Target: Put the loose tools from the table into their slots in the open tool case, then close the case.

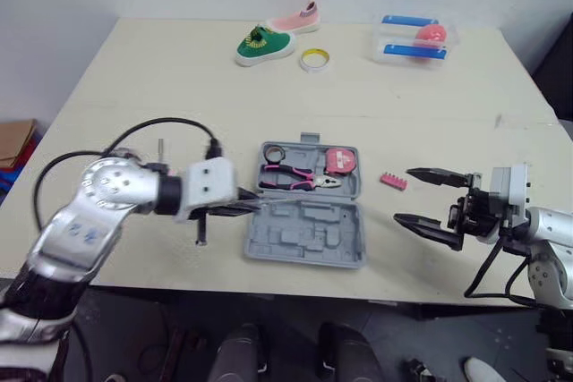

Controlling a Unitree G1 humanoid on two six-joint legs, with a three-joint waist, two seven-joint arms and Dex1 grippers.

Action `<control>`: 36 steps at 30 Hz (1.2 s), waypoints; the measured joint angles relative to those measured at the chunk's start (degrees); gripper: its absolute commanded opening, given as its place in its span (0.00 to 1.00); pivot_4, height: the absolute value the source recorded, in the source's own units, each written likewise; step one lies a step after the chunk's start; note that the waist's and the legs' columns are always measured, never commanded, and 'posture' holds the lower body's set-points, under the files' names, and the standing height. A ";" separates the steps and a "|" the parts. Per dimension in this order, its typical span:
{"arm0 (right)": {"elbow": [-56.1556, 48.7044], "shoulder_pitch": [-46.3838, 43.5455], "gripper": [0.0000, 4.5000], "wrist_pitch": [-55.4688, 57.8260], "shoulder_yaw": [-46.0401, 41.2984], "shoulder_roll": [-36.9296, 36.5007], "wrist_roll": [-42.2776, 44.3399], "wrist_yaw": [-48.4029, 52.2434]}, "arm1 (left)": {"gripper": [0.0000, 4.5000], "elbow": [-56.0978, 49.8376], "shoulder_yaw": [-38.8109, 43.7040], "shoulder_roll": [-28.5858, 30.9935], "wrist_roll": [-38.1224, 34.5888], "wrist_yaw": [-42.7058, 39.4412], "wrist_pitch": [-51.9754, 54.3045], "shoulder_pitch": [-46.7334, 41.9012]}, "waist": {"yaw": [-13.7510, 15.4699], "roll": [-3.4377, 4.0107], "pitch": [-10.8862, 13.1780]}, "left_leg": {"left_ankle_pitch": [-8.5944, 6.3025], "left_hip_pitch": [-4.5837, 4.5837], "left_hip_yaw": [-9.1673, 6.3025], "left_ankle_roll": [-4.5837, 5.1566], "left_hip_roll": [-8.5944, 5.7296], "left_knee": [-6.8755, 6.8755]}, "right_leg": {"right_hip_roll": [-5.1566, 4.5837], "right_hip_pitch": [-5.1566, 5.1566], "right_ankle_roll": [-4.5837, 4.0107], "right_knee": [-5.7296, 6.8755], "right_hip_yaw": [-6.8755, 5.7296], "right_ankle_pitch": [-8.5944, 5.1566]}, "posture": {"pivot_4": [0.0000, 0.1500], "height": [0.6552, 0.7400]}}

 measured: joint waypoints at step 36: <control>-2.62 4.50 1.00 1.08 0.30 0.53 0.37 -4.34 | 0.60 12.65 -10.01 -12.53 18.67 1.91 -9.42 -7.97 | -0.02 -0.03 0.02 | -0.01 -0.05 0.00 0.16 0.08 0.74 | -0.03 0.02 0.02 0.55 0.11 0.01 | 1.00 1.00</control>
